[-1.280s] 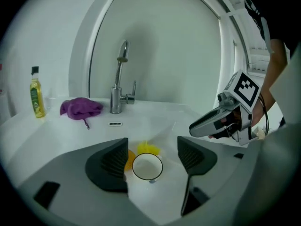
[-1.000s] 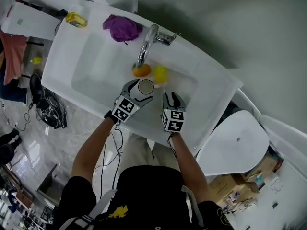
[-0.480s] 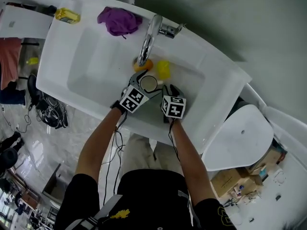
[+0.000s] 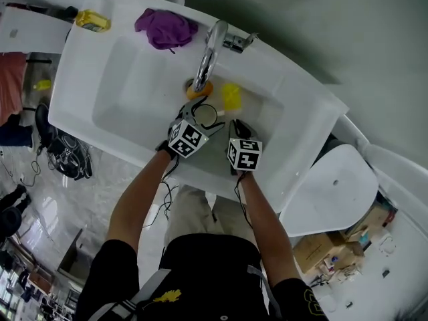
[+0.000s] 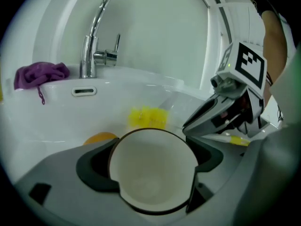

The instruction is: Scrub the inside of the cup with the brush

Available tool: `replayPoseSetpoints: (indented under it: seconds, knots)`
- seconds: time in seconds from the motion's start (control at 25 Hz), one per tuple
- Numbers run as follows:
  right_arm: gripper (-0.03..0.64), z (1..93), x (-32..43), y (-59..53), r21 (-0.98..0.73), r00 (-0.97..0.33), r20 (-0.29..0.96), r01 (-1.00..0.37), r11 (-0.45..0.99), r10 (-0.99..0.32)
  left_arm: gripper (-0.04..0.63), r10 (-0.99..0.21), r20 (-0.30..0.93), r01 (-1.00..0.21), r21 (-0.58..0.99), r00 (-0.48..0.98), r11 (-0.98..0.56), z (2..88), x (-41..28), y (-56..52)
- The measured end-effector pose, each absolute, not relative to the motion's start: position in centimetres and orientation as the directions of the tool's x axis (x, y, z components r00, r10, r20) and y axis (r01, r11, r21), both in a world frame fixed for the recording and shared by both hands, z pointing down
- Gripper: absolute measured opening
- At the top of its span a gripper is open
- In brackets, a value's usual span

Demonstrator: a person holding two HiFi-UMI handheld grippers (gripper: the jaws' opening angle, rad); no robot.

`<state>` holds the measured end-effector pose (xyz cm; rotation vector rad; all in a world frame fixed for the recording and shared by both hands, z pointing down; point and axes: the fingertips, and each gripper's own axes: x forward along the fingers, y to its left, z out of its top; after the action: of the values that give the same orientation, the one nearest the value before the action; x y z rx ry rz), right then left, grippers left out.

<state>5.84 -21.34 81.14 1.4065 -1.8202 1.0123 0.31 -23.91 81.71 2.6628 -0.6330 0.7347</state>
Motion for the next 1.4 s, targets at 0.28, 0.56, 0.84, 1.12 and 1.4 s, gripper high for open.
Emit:
replayPoseSetpoints:
  seconds: [0.28, 0.56, 0.84, 1.12, 1.4]
  knots:
    - [0.064, 70.1, 6.5, -21.1, -0.459, -0.512, 0.766, -0.859, 0.227, -0.390, 0.457, -0.400, 0.503, -0.504, 0.085, 0.766, -0.859, 74.7, -2.1, -23.1]
    - [0.063, 58.0, 2.4, -15.6, -0.682, -0.732, 0.677, -0.664, 0.307, -0.076, 0.457, -0.366, 0.536, -0.474, 0.075, 0.761, -0.877, 68.8, -2.7, -21.8]
    - [0.061, 56.2, 4.2, -13.2, -0.379, -0.302, 0.923, -0.590, 0.713, 0.241, 0.457, -0.176, 0.603, -0.303, 0.115, 0.778, -0.946, 66.4, 0.1, -18.6]
    - [0.061, 56.4, 2.7, -11.8, -0.638, -0.460, 0.762, -0.656, 0.403, 0.456, 0.457, -0.120, 0.618, -0.157, 0.006, 0.777, -0.988, 64.1, 2.2, -16.6]
    - [0.061, 54.9, 2.5, -12.9, -0.834, -0.835, 0.464, -0.525, -0.172, 0.296, 0.456, -0.135, 0.528, -0.133, -0.042, 0.839, -0.990, 60.7, 1.7, -16.2]
